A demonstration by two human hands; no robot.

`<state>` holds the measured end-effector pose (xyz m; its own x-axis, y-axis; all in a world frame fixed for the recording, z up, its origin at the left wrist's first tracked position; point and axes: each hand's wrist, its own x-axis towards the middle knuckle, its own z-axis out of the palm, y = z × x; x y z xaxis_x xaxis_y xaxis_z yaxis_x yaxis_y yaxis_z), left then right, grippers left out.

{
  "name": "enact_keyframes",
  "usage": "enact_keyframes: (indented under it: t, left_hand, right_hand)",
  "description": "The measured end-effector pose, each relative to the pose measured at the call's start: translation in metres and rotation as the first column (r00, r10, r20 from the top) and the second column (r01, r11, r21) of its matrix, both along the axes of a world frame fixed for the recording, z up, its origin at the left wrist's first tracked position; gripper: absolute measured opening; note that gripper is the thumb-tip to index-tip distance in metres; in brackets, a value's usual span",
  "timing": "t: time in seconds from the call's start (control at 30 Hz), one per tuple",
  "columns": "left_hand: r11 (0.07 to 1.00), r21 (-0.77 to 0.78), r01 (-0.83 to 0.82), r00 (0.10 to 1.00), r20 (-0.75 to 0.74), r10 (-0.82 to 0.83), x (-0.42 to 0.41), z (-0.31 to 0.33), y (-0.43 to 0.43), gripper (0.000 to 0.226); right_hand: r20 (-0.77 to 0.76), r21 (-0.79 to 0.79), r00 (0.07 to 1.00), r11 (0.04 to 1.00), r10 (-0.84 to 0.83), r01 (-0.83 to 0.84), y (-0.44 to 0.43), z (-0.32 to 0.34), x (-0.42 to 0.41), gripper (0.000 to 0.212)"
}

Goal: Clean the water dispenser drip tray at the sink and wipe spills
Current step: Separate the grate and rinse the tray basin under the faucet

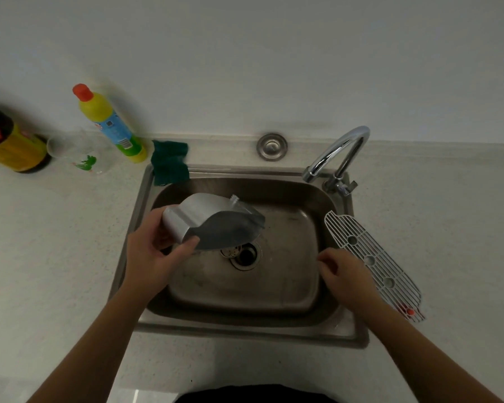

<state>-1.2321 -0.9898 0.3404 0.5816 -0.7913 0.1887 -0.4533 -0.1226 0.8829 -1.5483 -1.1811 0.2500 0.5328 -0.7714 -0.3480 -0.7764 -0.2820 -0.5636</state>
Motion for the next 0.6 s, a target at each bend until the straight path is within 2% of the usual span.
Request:
enact_keyframes:
  t: [0.07, 0.13, 0.2, 0.27, 0.33, 0.4, 0.5, 0.6]
  left_hand:
    - [0.993, 0.012, -0.114, 0.983, -0.141, 0.114, -0.004, -0.011, 0.000, 0.037]
    - [0.967, 0.043, -0.251, 0.890, -0.383, 0.248, -0.012, -0.023, -0.003, 0.032]
    - [0.922, 0.113, -0.370, 0.702, -0.616, 0.357, -0.018, -0.035, -0.008, 0.029]
    - [0.883, 0.211, -0.420, 0.502, -0.756, 0.420, -0.020, -0.046, -0.014, 0.031]
    - [0.863, 0.279, -0.422, 0.326, -0.841, 0.431, -0.021, -0.056, -0.022, 0.038]
    - [0.863, 0.304, -0.402, 0.188, -0.896, 0.403, -0.024, -0.063, -0.030, 0.041]
    - [0.886, 0.299, -0.354, 0.103, -0.929, 0.355, -0.030, -0.073, -0.044, 0.045]
    - [0.892, 0.302, -0.337, 0.069, -0.937, 0.343, -0.033, -0.077, -0.062, 0.044]
  right_hand:
    - [0.030, -0.094, 0.998, 0.994, -0.050, 0.053, -0.021, 0.006, 0.005, 0.018]
    - [0.061, -0.183, 0.993, 0.977, -0.104, 0.114, -0.045, 0.013, 0.012, 0.030]
    - [0.063, -0.264, 0.989, 0.953, -0.135, 0.147, -0.071, 0.019, 0.021, 0.039]
    - [0.034, -0.312, 0.989, 0.938, -0.145, 0.149, -0.094, 0.022, 0.029, 0.043]
    - [-0.023, -0.297, 0.987, 0.944, -0.157, 0.143, -0.113, 0.023, 0.035, 0.041]
    - [-0.060, -0.264, 0.986, 0.955, -0.153, 0.132, -0.126, 0.021, 0.040, 0.037]
    - [-0.005, -0.274, 0.987, 0.949, -0.162, 0.154, -0.130, 0.017, 0.043, 0.023]
    - [0.002, -0.287, 0.983, 0.941, -0.186, 0.178, -0.131, 0.014, 0.042, 0.025]
